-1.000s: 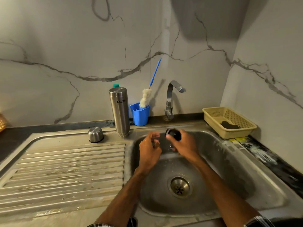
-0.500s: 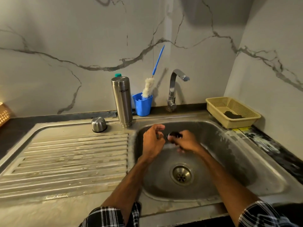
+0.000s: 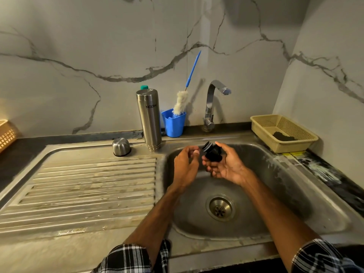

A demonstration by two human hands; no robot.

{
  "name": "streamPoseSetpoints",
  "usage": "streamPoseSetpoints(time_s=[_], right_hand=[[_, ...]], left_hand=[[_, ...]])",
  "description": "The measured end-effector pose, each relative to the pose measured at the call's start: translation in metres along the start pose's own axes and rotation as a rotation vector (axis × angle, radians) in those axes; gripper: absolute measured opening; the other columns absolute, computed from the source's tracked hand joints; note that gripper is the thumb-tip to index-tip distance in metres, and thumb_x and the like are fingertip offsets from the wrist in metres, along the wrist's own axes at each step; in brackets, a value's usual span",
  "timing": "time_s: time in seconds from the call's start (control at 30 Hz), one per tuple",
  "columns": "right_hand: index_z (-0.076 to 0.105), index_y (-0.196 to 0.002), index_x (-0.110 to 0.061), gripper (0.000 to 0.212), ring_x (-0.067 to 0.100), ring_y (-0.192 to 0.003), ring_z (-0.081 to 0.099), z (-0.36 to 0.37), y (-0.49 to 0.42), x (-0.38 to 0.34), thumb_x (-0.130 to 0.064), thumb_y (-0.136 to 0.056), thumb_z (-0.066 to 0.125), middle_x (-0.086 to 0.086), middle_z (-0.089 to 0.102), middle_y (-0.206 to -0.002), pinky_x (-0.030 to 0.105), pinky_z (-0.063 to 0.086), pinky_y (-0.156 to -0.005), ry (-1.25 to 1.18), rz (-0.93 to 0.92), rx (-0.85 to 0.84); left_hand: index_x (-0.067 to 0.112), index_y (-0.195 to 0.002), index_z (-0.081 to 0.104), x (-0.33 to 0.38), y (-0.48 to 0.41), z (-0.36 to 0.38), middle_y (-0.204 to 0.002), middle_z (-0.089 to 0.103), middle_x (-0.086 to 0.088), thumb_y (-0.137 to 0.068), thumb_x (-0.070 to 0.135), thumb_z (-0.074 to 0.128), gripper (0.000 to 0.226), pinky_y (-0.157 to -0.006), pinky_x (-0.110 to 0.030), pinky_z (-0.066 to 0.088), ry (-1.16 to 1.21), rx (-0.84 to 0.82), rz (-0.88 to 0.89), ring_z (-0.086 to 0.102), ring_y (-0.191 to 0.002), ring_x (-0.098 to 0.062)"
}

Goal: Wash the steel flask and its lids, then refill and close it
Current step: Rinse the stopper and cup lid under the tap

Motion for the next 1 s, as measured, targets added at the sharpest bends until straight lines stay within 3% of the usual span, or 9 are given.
streamPoseSetpoints(time_s=[0.2, 0.3, 0.43, 0.57, 0.63, 0.7, 0.8, 0.9, 1.0], right_hand=[[0.065, -0.127, -0.014, 0.068, 0.030, -0.083, 0.066, 0.003, 0.001, -0.003, -0.066, -0.088, 0.048, 0.022, 0.070, -0.110, 0.035, 0.054, -0.067, -0.031, -0.037, -0.005], [0.065, -0.128, -0.019, 0.066, 0.032, -0.091, 0.068, 0.000, 0.000, -0.002, -0.069, -0.088, 0.046, 0.021, 0.070, -0.117, 0.038, 0.056, -0.073, 0.043, -0.042, 0.014], [0.064, -0.127, -0.024, 0.064, 0.035, -0.096, 0.070, -0.004, 0.006, -0.004, -0.071, -0.090, 0.042, 0.018, 0.073, -0.112, 0.042, 0.055, -0.080, 0.116, -0.057, 0.060], [0.065, -0.118, -0.020, 0.078, 0.032, -0.087, 0.073, -0.001, 0.013, -0.008, -0.080, -0.091, 0.024, 0.020, 0.076, -0.096, 0.034, 0.058, -0.069, 0.359, -0.032, 0.101], [0.065, -0.112, -0.019, 0.072, 0.027, -0.081, 0.075, -0.010, 0.014, -0.022, -0.075, -0.094, 0.024, 0.013, 0.077, -0.088, 0.032, 0.059, -0.063, 0.502, -0.135, 0.262], [0.067, -0.109, -0.015, 0.054, 0.022, -0.083, 0.073, -0.019, 0.019, -0.043, -0.060, -0.100, 0.038, 0.009, 0.075, -0.093, 0.033, 0.061, -0.068, 0.565, -0.345, 0.403], [0.069, -0.117, -0.015, 0.024, 0.017, -0.101, 0.070, -0.012, 0.028, -0.067, -0.028, -0.100, 0.057, 0.005, 0.072, -0.112, 0.032, 0.060, -0.080, 0.552, -0.618, 0.299], [0.068, -0.122, -0.015, 0.028, 0.011, -0.107, 0.068, -0.002, 0.031, -0.070, -0.014, -0.094, 0.066, -0.001, 0.071, -0.117, 0.031, 0.060, -0.084, 0.575, -0.674, 0.178], [0.067, -0.124, -0.022, 0.040, 0.005, -0.109, 0.067, 0.001, 0.031, -0.068, -0.019, -0.085, 0.077, -0.008, 0.071, -0.118, 0.028, 0.056, -0.090, 0.648, -0.665, 0.164]], left_hand=[[0.016, -0.138, 0.054, 0.012, 0.006, 0.017, -0.122, 0.064, 0.010, -0.100, 0.027, 0.062, 0.040, -0.084, -0.011, 0.053, 0.140, -0.191, 0.031, 0.061, -0.104, 0.014], [0.029, -0.140, 0.048, 0.018, 0.008, 0.021, -0.121, 0.056, 0.023, -0.098, 0.029, 0.066, 0.046, -0.084, -0.011, 0.053, 0.127, -0.269, 0.058, 0.059, -0.104, 0.016], [0.036, -0.141, 0.047, 0.021, 0.009, 0.023, -0.127, 0.054, 0.018, -0.092, 0.036, 0.073, 0.056, -0.083, -0.014, 0.054, 0.084, -0.326, 0.097, 0.059, -0.108, 0.007], [0.031, -0.135, 0.056, 0.016, 0.006, 0.022, -0.125, 0.063, 0.012, -0.088, 0.044, 0.074, 0.052, -0.094, -0.026, 0.055, 0.067, -0.307, 0.116, 0.062, -0.113, -0.003], [0.024, -0.129, 0.059, 0.008, 0.004, 0.019, -0.117, 0.066, 0.012, -0.087, 0.038, 0.078, 0.048, -0.090, -0.021, 0.055, 0.107, -0.248, -0.002, 0.064, -0.106, -0.002], [0.017, -0.124, 0.062, -0.008, 0.002, 0.017, -0.113, 0.071, 0.003, -0.084, 0.034, 0.081, 0.048, -0.086, -0.026, 0.059, 0.259, -0.200, -0.200, 0.070, -0.099, -0.009], [0.007, -0.115, 0.067, -0.024, 0.005, 0.021, -0.107, 0.076, -0.013, -0.083, 0.037, 0.079, 0.045, -0.088, -0.034, 0.060, 0.494, -0.229, -0.438, 0.075, -0.098, -0.023], [0.004, -0.111, 0.065, -0.027, 0.010, 0.021, -0.105, 0.075, -0.021, -0.089, 0.030, 0.075, 0.035, -0.085, -0.034, 0.062, 0.698, -0.246, -0.561, 0.074, -0.097, -0.031], [0.000, -0.121, 0.062, -0.025, 0.011, 0.021, -0.111, 0.072, -0.025, -0.091, 0.028, 0.073, 0.042, -0.077, -0.030, 0.062, 0.762, -0.243, -0.589, 0.074, -0.094, -0.030]])
Point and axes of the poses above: each hand's wrist, its own y-axis away from the middle knuckle, its own z-axis out of the palm, x = y × z, the point moved 9 cm from there along -y, towards the middle knuckle
